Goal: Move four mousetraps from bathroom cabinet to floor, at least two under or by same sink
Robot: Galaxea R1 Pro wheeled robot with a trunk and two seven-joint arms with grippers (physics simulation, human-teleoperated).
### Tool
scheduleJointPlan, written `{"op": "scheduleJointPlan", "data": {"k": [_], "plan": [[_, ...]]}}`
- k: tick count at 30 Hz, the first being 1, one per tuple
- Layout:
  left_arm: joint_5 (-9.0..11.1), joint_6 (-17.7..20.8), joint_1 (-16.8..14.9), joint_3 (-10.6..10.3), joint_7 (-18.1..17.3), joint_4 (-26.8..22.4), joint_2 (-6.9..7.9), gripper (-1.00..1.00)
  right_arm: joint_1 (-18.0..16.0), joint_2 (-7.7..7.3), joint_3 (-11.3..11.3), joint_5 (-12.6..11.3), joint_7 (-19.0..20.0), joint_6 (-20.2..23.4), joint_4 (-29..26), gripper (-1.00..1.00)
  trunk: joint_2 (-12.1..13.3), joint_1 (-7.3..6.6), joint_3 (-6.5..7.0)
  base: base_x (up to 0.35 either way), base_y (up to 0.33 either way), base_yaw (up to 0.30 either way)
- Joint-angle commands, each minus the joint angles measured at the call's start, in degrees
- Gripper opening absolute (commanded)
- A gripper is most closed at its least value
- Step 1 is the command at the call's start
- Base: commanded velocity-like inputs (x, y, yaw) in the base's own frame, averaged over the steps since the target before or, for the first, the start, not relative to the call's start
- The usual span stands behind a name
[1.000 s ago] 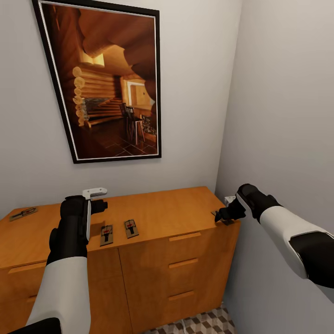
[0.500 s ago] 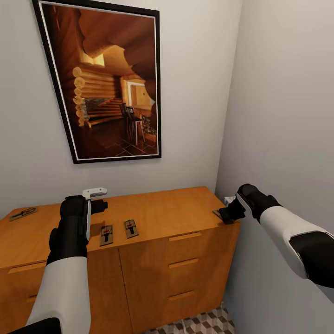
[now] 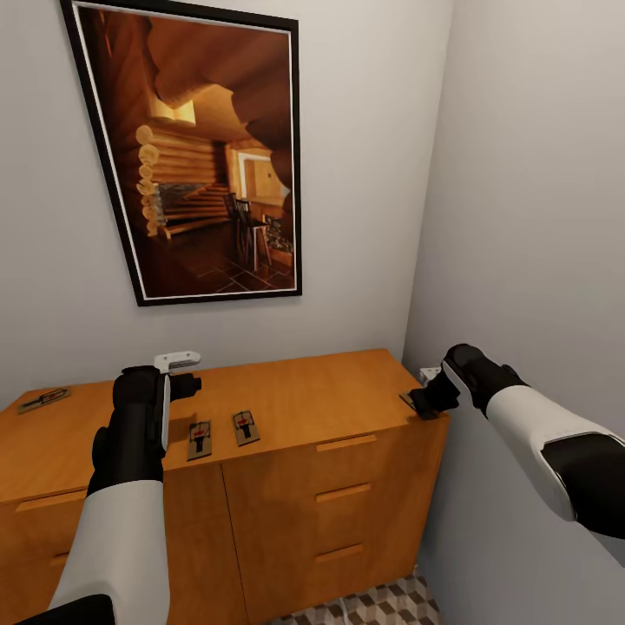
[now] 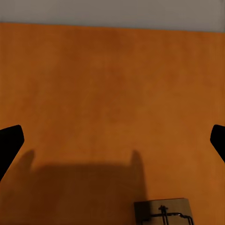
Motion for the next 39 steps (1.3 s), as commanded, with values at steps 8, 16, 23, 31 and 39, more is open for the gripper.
{"op": "scheduleJointPlan", "data": {"k": [8,16,23,31,39], "plan": [[-0.43,0.17,-0.06,0.13,-0.49,-0.07,-0.13,1.0,-0.09,-0.51,-0.56,1.0,0.14,2.96,-19.61,-1.0,-0.03,0.01,-0.08,0.0,0.0,0.0],[-0.43,0.17,-0.06,0.13,-0.54,-0.07,-0.14,1.0,-0.16,-0.27,-2.75,1.05,-0.01,2.96,-20.16,-1.0,-0.03,0.01,-0.08,0.0,0.0,0.0],[-0.43,0.17,-0.06,0.13,-0.54,-0.07,-0.21,1.0,-0.17,0.64,-2.95,1.17,-0.03,2.96,-20.22,-1.0,-0.03,0.01,-0.08,0.0,0.0,0.0],[-0.43,0.17,-0.06,0.13,-0.51,-0.07,-0.23,1.0,-0.18,1.74,-2.97,1.36,-0.03,2.96,-20.15,-1.0,-0.03,0.01,-0.08,0.0,0.0,0.0],[-0.43,0.17,-0.06,0.13,-0.54,-0.07,-0.26,1.0,-0.18,1.84,-2.96,1.59,-0.03,2.96,-20.14,-1.0,-0.03,0.01,-0.08,0.0,0.0,0.0]]}}
